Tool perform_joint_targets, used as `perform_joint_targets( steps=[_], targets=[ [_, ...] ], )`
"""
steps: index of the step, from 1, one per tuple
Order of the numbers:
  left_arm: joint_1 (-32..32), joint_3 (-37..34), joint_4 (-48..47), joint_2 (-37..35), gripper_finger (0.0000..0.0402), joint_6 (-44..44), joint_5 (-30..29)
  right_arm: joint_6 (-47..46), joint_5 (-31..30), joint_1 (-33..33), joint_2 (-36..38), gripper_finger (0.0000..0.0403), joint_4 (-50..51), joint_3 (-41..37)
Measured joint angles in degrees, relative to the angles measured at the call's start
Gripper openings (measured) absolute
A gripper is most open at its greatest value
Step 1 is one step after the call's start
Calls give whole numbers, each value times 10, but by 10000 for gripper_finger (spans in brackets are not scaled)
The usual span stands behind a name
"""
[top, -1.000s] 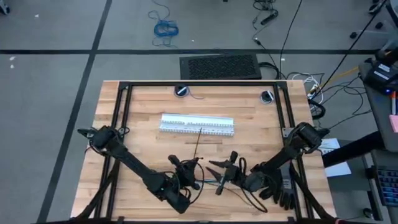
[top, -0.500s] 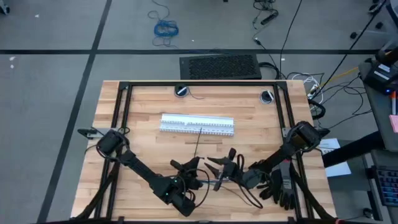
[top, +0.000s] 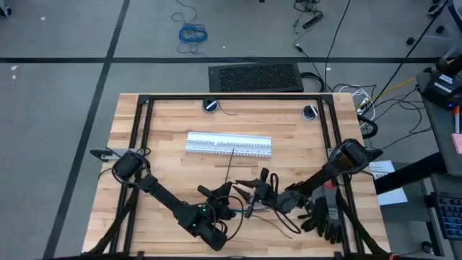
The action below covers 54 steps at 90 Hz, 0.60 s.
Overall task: Ziptie cables
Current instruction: Wrap the cables together using a zip tie
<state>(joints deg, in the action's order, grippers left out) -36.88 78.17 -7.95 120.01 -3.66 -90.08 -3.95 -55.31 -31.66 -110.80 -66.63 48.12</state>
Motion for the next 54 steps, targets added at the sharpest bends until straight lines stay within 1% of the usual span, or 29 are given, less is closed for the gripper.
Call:
perform_joint_targets(
  steps=[19, 40, 54],
  targets=[
    [0, 0, 0, 0, 0, 0, 0, 6, -1, 0, 0, 12, 10, 0],
    [0, 0, 0, 0, 0, -1, 0, 11, -1, 0, 0, 0, 14, 0],
    [0, 0, 0, 0, 0, -1, 0, 3, 0, 0, 0, 0, 14, 0]
  ],
)
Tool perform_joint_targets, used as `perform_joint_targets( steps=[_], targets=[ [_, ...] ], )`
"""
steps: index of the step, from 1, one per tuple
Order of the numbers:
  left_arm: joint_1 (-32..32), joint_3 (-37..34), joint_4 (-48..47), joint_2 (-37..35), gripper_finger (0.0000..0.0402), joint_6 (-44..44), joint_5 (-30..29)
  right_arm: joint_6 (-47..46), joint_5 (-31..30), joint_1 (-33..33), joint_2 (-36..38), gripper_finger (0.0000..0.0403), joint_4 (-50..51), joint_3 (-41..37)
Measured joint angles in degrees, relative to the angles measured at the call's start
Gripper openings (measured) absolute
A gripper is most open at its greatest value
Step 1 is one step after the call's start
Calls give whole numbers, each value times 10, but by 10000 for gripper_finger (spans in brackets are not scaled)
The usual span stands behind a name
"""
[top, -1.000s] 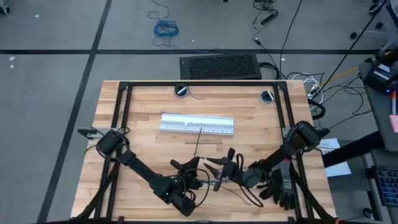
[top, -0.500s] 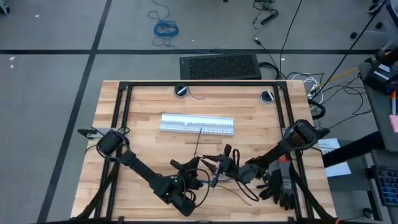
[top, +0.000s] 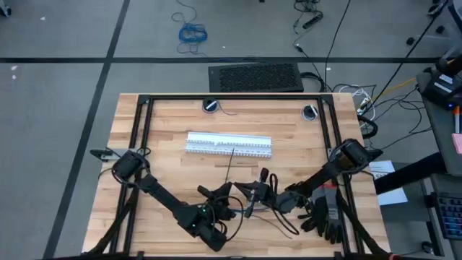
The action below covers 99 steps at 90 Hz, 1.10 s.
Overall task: Ziptie cables
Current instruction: Wrap the cables together using a zip tie
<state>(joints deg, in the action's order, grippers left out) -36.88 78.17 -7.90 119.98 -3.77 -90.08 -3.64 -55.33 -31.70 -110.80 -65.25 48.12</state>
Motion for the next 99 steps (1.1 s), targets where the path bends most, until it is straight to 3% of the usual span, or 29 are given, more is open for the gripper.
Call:
perform_joint_targets(
  steps=[15, 42, 54, 73, 99],
  targets=[
    [0, 0, 0, 0, 0, 0, 0, 1, 1, -6, 0, 11, 3, 0],
    [0, 0, -1, 0, 0, 0, 0, 28, -1, -9, 0, 103, 4, 0],
    [0, 0, -1, 0, 0, 0, 0, 29, 0, -4, 0, 117, -7, 0],
    [0, 0, -1, 0, 0, -2, 0, 54, 0, -2, 0, 100, -36, 0],
    [0, 0, -1, 0, 0, -1, 0, 43, 1, -2, 0, 18, -22, 0]
  ],
)
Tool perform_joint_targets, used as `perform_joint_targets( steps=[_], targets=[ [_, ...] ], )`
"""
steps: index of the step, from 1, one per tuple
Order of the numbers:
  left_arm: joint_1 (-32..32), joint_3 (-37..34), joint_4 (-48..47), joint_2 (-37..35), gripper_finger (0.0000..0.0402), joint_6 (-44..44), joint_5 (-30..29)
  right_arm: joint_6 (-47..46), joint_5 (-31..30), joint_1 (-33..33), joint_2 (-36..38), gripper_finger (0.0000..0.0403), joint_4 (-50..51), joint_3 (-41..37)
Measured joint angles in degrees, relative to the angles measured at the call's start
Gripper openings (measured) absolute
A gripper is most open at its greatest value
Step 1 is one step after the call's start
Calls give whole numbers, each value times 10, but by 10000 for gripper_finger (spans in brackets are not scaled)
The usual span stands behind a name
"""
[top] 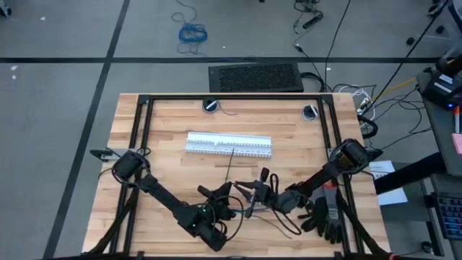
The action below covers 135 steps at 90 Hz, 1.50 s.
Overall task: Ziptie cables
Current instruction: Wrap the cables together using a zip tie
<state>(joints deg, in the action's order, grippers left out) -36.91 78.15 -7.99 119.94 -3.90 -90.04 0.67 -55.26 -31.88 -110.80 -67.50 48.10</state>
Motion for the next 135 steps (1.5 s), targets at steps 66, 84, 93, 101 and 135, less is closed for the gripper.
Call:
perform_joint_targets(
  steps=[66, 84, 93, 101, 135],
  targets=[
    [-3, 0, -4, 0, 1, 4, 21, 34, -6, -6, 0, 4, 2, 0],
    [-14, 0, -5, -1, 34, 29, 30, 104, -49, -28, 7, 4, -3, 0],
    [-23, 0, -5, -7, 63, 29, 29, 132, -49, -38, 12, 4, 3, 0],
    [-31, 0, -7, -22, 89, 33, 29, 151, -48, -49, 21, 4, 9, 0],
    [-69, -2, -123, -217, 141, -172, 352, 95, 94, -117, 142, 3, 306, 0]
  ],
)
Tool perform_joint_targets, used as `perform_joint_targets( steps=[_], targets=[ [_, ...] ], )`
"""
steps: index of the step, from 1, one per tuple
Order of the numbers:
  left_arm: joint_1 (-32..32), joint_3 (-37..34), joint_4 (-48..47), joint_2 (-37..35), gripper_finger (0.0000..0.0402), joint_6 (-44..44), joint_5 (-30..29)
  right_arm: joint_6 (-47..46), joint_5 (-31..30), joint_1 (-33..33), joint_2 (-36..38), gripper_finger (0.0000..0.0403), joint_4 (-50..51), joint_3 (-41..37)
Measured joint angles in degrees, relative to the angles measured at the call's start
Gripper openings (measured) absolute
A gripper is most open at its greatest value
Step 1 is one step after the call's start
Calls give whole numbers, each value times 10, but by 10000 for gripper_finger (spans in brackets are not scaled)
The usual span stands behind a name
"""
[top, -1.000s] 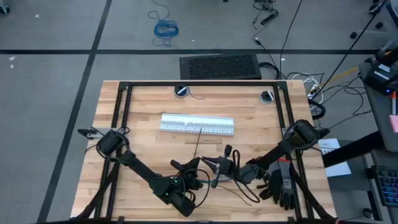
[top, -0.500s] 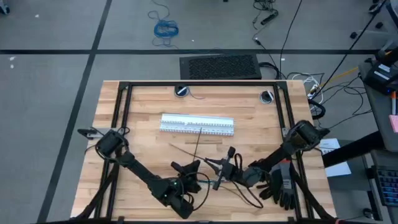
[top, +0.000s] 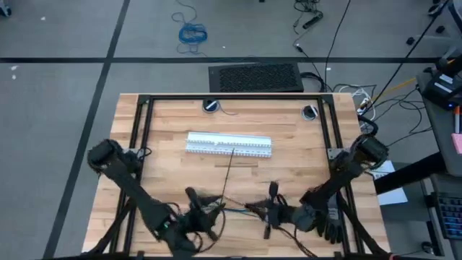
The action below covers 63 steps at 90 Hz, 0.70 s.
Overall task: Ziptie cables
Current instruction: Wrap the cables together using a zip tie
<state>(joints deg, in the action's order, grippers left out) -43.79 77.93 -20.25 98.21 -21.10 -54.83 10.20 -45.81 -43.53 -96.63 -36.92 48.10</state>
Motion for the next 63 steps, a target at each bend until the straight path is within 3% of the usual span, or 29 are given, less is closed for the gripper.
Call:
perform_joint_targets(
  steps=[16, 25, 45, 63],
  targets=[
    [34, -45, 93, 0, 142, -20, 238, -4, 183, -11, 84, 3, 151, 0],
    [54, -65, 175, 19, 142, 6, 332, -1, 238, -11, 116, 3, 198, 0],
    [102, -73, 306, 80, 142, 26, 467, 22, 271, -7, 144, 3, 216, 0],
    [129, -73, 365, 109, 142, 24, 529, 30, 272, -2, 147, 3, 218, 0]
  ],
)
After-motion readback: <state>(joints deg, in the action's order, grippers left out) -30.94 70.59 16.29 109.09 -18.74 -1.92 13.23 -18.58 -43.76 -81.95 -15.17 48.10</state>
